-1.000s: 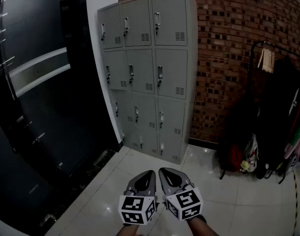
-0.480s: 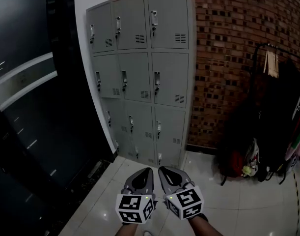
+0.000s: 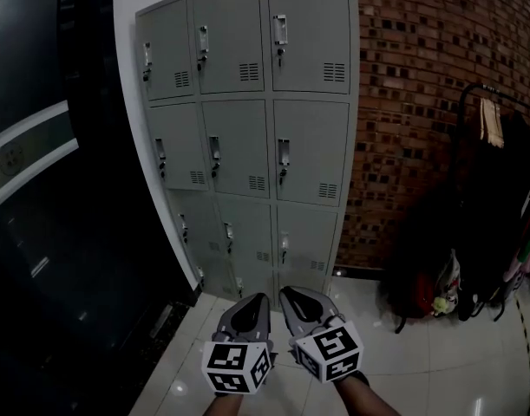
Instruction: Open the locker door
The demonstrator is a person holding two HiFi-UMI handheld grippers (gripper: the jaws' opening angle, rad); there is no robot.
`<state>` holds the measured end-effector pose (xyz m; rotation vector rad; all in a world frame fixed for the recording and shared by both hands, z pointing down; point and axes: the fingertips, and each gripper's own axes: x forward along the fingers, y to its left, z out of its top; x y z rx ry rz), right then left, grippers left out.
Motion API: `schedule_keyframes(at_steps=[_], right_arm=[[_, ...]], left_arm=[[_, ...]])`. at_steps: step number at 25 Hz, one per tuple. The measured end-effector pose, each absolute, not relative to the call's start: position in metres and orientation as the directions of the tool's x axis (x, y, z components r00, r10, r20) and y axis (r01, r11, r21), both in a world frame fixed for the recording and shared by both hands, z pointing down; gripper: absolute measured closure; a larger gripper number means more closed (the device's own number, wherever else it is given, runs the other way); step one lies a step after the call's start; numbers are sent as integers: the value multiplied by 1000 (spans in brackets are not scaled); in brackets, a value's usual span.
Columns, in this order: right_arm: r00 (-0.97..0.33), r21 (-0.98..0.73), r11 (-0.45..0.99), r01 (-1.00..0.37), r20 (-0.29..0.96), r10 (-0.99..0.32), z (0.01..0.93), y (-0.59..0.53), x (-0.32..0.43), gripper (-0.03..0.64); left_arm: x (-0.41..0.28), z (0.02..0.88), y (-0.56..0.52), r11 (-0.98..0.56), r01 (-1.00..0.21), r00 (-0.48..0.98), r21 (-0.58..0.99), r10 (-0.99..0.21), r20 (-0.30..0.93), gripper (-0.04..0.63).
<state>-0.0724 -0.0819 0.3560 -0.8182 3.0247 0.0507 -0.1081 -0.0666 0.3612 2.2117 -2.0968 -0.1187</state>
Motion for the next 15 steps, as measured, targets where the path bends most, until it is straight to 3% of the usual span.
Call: schedule_keyframes(at_steps=[15], right_arm=[[-820, 14, 821, -571, -45, -570, 357, -186, -133, 617]], left_arm=[[-173, 367, -163, -105, -986, 105, 130, -994, -12, 589]])
